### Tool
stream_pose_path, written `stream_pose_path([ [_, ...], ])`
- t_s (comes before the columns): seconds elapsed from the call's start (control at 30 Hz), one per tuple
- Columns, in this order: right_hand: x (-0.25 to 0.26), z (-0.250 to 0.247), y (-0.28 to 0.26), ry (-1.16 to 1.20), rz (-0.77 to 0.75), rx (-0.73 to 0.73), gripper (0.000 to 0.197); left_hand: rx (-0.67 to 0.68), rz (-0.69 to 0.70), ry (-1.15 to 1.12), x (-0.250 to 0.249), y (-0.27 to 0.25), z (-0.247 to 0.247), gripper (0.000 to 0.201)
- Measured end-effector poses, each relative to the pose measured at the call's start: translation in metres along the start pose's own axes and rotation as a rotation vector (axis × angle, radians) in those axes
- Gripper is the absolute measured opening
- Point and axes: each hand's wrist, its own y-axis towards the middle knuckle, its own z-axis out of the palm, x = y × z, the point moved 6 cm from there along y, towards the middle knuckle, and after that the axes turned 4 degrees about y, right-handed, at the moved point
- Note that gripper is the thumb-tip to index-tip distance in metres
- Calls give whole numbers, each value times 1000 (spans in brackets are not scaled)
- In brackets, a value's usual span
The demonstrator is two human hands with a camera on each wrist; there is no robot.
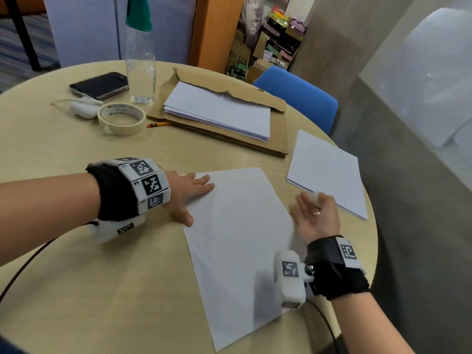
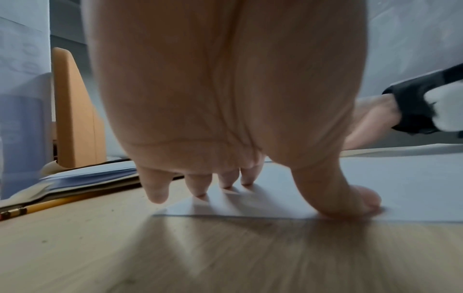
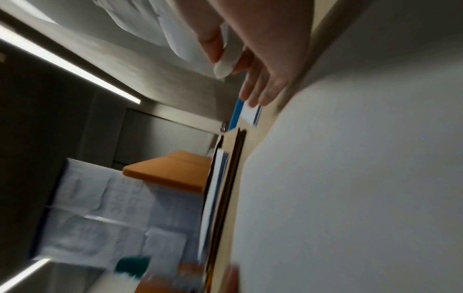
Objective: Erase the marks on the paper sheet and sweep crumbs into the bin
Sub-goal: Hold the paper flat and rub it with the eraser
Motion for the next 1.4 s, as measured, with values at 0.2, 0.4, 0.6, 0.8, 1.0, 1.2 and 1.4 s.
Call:
stream_pose_path([
  [0.2, -67, 37, -41, -217, 331, 295, 15, 3, -2, -19, 0, 0, 1, 97],
  [0.4, 8, -14, 1, -48, -170, -222, 13, 8, 2, -12, 0, -1, 1, 98],
  [0.6, -25, 5, -37, -167, 279, 237, 23, 35, -16, -1, -1, -3, -3, 95],
  [0.8, -6, -15, -16, -179, -38, -79, 17, 48, -34, 35, -4, -9, -6, 93],
  [1.0, -25, -4, -20, -118, 121, 77, 9, 10, -18, 76, -24, -22, -6, 78],
  [1.2, -36, -3, -17, -193, 173, 87, 14, -93, 417, 192, -114, -69, 26, 71],
  [1.4, -36, -1, -19, -211, 170, 120, 17, 82, 227, 135, -70, -65, 66, 81],
])
